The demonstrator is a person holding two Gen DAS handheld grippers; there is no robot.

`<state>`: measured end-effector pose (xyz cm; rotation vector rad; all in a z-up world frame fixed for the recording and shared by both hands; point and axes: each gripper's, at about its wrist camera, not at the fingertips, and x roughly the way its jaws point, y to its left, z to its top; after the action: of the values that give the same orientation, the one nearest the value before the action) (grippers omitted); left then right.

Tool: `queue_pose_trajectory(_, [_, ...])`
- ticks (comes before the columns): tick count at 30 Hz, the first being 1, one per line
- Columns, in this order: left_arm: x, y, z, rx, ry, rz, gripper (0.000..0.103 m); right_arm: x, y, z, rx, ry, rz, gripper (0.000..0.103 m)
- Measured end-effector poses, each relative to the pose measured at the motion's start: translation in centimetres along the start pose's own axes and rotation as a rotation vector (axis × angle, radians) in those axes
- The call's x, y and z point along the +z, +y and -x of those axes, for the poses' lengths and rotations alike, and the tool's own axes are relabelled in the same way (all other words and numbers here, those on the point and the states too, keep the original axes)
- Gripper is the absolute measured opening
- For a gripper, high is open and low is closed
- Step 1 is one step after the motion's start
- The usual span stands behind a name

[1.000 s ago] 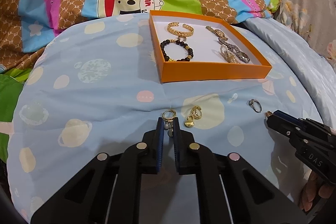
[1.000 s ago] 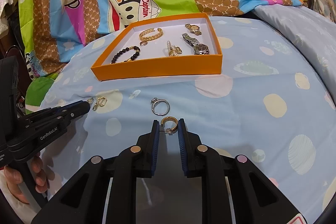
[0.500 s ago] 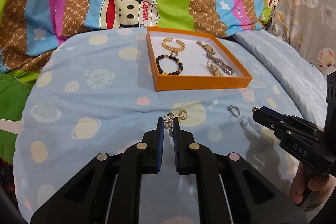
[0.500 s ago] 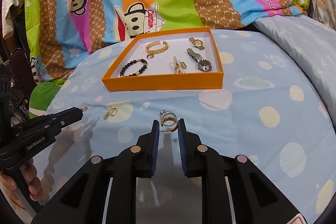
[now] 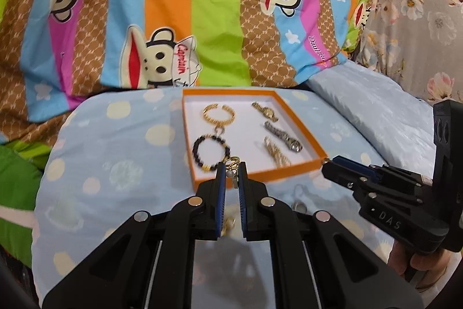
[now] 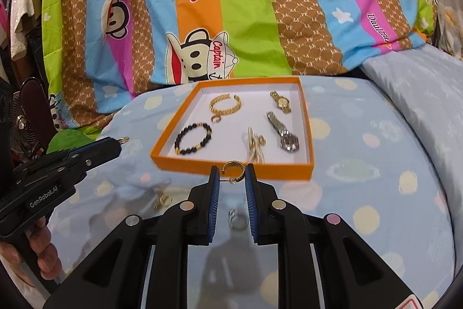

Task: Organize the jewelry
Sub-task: 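Carry the hoop and charm earrings into the orange box and open both tools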

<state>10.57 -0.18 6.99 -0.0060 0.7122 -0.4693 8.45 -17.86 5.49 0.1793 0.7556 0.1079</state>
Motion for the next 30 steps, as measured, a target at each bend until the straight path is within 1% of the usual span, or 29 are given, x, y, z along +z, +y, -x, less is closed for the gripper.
queue_pose_trajectory(5, [2.4, -1.3, -3.5, -0.012, 0.000, -0.028, 0.008, 2.3, -1.0, -1.8, -0.009, -0.010, -0.010, 0.017])
queue_pose_trajectory(9, [3.6, -2.0, -6.3, -0.017, 0.010, -0.043, 0.008, 3.8, -1.7, -3.5, -0.016, -0.013, -0.018, 0.017])
queue_pose_trajectory(12, [4.1, -2.2, -8.1, -0.017, 0.026, -0.035, 0.008, 4.9, -2.2, -5.3, -0.016, -0.003, -0.024, 0.017])
queue_pose_trajectory(19, [4.3, -2.2, -11.6, 0.003, 0.057, -0.034, 0.008, 6.5, -3.3, -9.5, -0.017, 0.033, -0.036, 0.017])
queue_pose_trajectory(22, [4.3, -1.8, -12.6, 0.004, 0.073, -0.023, 0.008, 6.9, -3.8, -11.0, -0.002, 0.052, -0.054, 0.017])
queue_pose_trajectory(25, [4.3, -1.5, -13.3, 0.011, 0.085, -0.020, 0.008, 7.1, -3.9, -12.2, 0.002, 0.067, -0.053, 0.017])
queue_pose_trajectory(30, [4.1, -0.7, -14.2, 0.009, 0.117, 0.017, 0.008, 7.0, -3.7, -13.3, 0.007, 0.082, -0.036, 0.019])
